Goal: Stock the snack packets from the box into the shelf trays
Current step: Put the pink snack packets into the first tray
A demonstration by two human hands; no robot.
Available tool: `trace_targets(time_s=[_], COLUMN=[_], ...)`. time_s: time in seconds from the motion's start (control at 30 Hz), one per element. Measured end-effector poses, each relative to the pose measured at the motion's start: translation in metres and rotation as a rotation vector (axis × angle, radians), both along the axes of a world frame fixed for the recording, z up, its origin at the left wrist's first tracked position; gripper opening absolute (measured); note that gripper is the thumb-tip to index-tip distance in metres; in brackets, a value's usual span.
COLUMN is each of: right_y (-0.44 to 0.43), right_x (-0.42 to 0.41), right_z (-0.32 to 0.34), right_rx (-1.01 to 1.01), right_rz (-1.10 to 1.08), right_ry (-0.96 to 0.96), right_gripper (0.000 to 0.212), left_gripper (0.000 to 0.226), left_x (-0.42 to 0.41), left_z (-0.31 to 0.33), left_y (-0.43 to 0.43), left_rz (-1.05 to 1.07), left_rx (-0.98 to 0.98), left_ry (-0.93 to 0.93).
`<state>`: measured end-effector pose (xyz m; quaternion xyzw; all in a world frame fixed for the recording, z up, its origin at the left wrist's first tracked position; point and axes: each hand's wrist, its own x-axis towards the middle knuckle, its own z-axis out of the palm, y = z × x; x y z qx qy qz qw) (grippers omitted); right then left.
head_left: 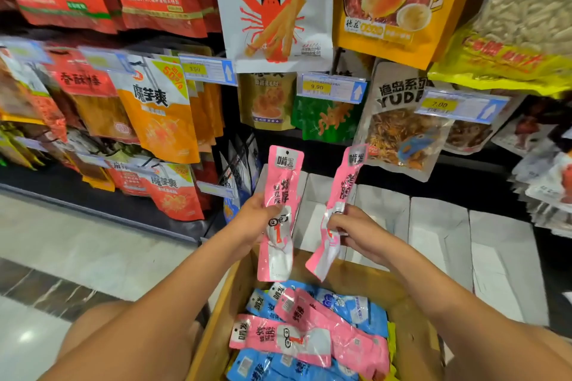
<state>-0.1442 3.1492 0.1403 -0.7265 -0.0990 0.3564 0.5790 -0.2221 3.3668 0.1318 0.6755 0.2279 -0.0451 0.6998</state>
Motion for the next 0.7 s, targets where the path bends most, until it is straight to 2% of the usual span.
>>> trace_targets(time_s=[0.1, 0.27, 0.5, 0.6, 0.7], right_y=[-0.005, -0.010, -0.005, 0.000, 0.003], right_x=[0.017, 0.036, 0.046, 0.047, 0.048], right_z=[-0.007, -0.019, -0.030, -0.037, -0.038], right_rx=[0.024, 0.083, 0.126, 0.164, 0.182], right_rz=[-0.035, -0.227, -0.214, -0.235, -0.281], right_ry=[0.006, 0.003, 0.033, 0.053, 0.097], right_gripper=[0.014, 0.033, 0.031, 0.035, 0.027], left_gripper=[0.026, 0.020, 0.036, 0.031, 0.025], left_x=[0.023, 0.061, 0.088, 0.095, 0.096], left_z=[-0.007, -0.008, -0.027, -0.033, -0.032], left_y=[-0.005, -0.013, -0.024, -0.030, -0.030], left_rz=[0.017, -0.029, -0.123, -0.098, -0.052], left_rx=[0.021, 0.044, -0.090, -0.104, -0.106], left_ry=[0.023, 0.030, -0.011, 0.011, 0.033])
